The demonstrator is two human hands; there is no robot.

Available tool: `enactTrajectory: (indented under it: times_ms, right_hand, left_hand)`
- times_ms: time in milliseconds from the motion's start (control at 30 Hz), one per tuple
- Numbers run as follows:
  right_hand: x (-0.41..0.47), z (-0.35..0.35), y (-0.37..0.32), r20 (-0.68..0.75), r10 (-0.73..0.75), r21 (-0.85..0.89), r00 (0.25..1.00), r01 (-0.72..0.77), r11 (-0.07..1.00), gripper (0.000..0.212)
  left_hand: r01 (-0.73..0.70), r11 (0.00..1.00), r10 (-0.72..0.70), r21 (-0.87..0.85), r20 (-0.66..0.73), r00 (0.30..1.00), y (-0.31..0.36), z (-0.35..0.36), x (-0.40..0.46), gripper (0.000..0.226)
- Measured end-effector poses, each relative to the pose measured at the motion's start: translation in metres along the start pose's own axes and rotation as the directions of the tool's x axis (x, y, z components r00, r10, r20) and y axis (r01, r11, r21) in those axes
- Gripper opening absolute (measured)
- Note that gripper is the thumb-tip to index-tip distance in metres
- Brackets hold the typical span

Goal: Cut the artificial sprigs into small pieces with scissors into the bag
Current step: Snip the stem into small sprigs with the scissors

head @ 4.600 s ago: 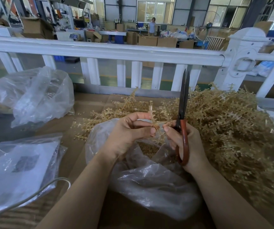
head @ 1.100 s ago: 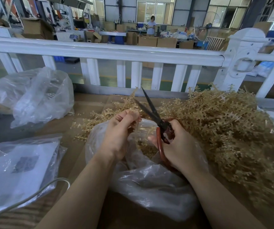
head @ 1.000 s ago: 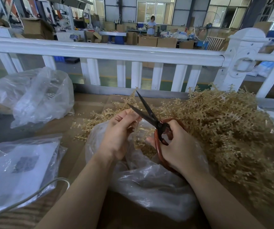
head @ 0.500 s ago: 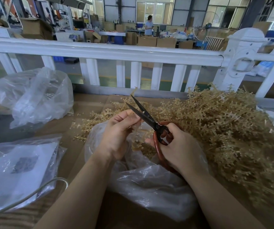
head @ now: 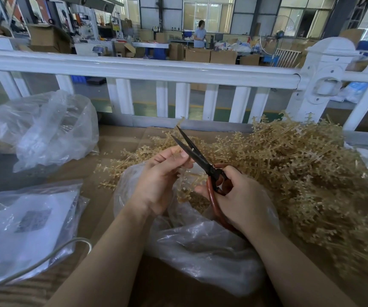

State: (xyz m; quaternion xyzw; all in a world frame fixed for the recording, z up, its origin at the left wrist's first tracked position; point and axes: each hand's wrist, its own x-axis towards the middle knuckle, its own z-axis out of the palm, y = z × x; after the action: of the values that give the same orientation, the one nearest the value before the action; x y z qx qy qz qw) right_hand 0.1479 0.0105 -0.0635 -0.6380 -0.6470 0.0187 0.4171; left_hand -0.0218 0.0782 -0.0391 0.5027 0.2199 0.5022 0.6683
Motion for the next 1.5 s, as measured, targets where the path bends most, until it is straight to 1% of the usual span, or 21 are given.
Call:
enactTrajectory:
  times_ms: [200, 367, 467, 567, 667, 700, 800, 867, 933, 1000, 1067, 1200, 1267, 1333, 1400, 1433, 1500]
  right_hand:
    - [0.000, 0.002, 0.003, -0.025, -0.008, 0.039, 1.000, 0.009, 0.999, 0.050]
    - [0.001, 0.004, 0.002, -0.038, -0.019, 0.080, 0.999, 0.022, 0.997, 0.039]
    - [0.002, 0.004, 0.001, -0.045, -0.001, 0.100, 0.999, 0.005, 0.995, 0.039]
    - [0.003, 0.004, -0.001, -0.016, 0.056, 0.161, 0.998, -0.053, 0.986, 0.037]
    - [0.005, 0.001, -0.007, 0.055, 0.185, 0.353, 0.981, -0.193, 0.916, 0.044]
    - [0.006, -0.001, -0.009, 0.092, 0.225, 0.406, 0.970, -0.243, 0.881, 0.042]
    - [0.010, -0.009, -0.011, 0.214, 0.307, 0.530, 0.927, -0.374, 0.761, 0.019]
    - [0.012, -0.012, -0.011, 0.272, 0.306, 0.580, 0.912, -0.409, 0.704, 0.010]
    - [0.014, -0.012, -0.012, 0.286, 0.308, 0.625, 0.907, -0.420, 0.658, 0.005]
    - [0.015, -0.010, -0.011, 0.291, 0.317, 0.628, 0.903, -0.430, 0.648, 0.006]
    - [0.015, -0.009, -0.012, 0.316, 0.292, 0.622, 0.903, -0.429, 0.655, 0.011]
    - [0.014, -0.008, -0.015, 0.362, 0.286, 0.595, 0.887, -0.456, 0.662, 0.037]
    - [0.015, -0.009, -0.016, 0.372, 0.276, 0.603, 0.886, -0.457, 0.654, 0.043]
    - [0.014, -0.012, -0.017, 0.396, 0.235, 0.643, 0.888, -0.451, 0.619, 0.043]
    - [0.012, -0.014, -0.017, 0.426, 0.185, 0.674, 0.885, -0.448, 0.587, 0.038]
    - [0.012, -0.013, -0.018, 0.433, 0.179, 0.672, 0.883, -0.449, 0.589, 0.035]
    - [0.013, -0.011, -0.019, 0.408, 0.211, 0.630, 0.888, -0.441, 0.639, 0.030]
  left_hand:
    - [-0.004, 1.000, 0.004, -0.019, -0.010, 1.000, -0.001, 0.000, 0.001, 0.005]
    - [0.008, 0.999, -0.009, -0.050, -0.011, 1.000, -0.001, 0.000, 0.001, 0.005]
    - [0.010, 0.995, -0.010, -0.102, 0.006, 1.000, -0.001, 0.002, 0.000, 0.006]
    - [-0.024, 0.998, 0.021, -0.058, -0.046, 0.999, 0.000, 0.005, 0.001, 0.007]
    - [-0.020, 1.000, 0.020, 0.001, -0.132, 0.991, -0.001, 0.006, 0.002, 0.010]
    - [-0.015, 1.000, 0.017, 0.015, -0.148, 0.989, -0.002, 0.006, 0.002, 0.012]
    - [-0.003, 0.998, 0.013, 0.056, -0.180, 0.984, -0.004, 0.006, 0.002, 0.010]
    - [-0.004, 0.998, 0.014, 0.056, -0.182, 0.983, -0.004, 0.007, 0.002, 0.007]
    - [-0.013, 0.999, 0.019, 0.032, -0.184, 0.983, -0.003, 0.008, 0.002, 0.005]
    - [-0.021, 1.000, 0.022, 0.009, -0.197, 0.980, -0.003, 0.009, 0.002, 0.005]
    - [-0.020, 1.000, 0.017, -0.013, -0.217, 0.976, -0.003, 0.010, 0.002, 0.005]
    - [-0.043, 0.998, 0.034, -0.042, -0.205, 0.978, -0.002, 0.012, 0.002, 0.003]
    - [-0.064, 0.996, 0.052, -0.061, -0.188, 0.981, -0.002, 0.012, 0.001, 0.005]
    - [-0.080, 0.993, 0.063, -0.088, -0.186, 0.980, -0.002, 0.013, 0.002, 0.006]
    - [-0.087, 0.990, 0.065, -0.107, -0.194, 0.979, -0.003, 0.013, 0.002, 0.006]
    - [-0.089, 0.990, 0.066, -0.108, -0.197, 0.978, -0.004, 0.013, 0.002, 0.006]
    - [-0.090, 0.991, 0.068, -0.103, -0.198, 0.978, -0.004, 0.013, 0.002, 0.007]
